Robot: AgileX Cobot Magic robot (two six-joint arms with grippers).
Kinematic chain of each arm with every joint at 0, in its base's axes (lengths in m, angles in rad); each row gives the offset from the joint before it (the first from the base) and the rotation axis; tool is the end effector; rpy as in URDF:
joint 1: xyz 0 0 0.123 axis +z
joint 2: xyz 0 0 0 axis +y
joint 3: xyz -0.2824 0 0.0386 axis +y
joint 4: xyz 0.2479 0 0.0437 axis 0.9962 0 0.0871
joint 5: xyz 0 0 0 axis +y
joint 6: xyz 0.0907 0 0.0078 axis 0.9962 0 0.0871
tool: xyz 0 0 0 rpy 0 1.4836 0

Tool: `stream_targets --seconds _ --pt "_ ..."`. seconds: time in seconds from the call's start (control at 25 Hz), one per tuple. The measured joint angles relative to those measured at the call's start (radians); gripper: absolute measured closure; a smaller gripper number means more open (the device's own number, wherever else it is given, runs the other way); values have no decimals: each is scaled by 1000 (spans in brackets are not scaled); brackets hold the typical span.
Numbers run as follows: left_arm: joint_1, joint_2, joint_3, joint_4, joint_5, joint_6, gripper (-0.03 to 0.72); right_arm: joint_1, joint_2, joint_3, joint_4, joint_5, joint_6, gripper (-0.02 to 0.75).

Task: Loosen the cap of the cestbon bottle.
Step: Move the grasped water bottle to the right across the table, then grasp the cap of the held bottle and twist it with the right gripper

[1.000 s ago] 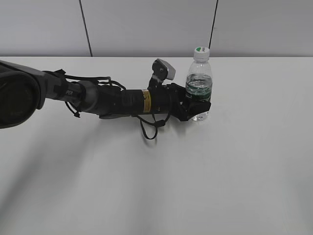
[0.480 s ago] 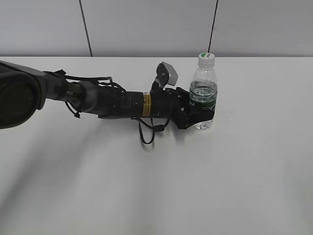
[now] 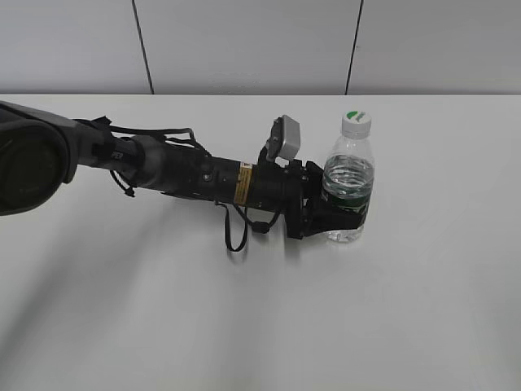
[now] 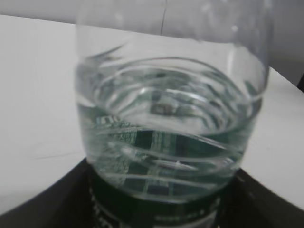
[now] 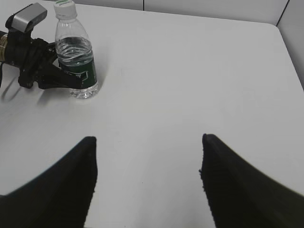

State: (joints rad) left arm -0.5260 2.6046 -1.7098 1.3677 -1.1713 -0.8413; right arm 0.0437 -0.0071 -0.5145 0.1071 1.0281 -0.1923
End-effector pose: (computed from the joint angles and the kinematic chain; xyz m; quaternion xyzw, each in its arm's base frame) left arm 0.3811 -0.3162 0.0543 0.5419 0.5316 -0.5024 0.4139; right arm -0.0070 0.0080 0.2842 -0.1004 0.8316 0.0130 0.5462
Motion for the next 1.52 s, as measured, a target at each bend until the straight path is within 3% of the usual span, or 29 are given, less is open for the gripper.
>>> stream_targets --seconds 0.56,1.2,1.52 --pt "-69 -3 0 103 -25 -2 180 0 0 0 0 0 0 216" --pt "-81 -7 -4 157 -46 -2 180 0 9 0 25 0 6 216" --pt "-81 -7 -4 158 -46 -2 181 5 341 -63 127 -2 -105 216"
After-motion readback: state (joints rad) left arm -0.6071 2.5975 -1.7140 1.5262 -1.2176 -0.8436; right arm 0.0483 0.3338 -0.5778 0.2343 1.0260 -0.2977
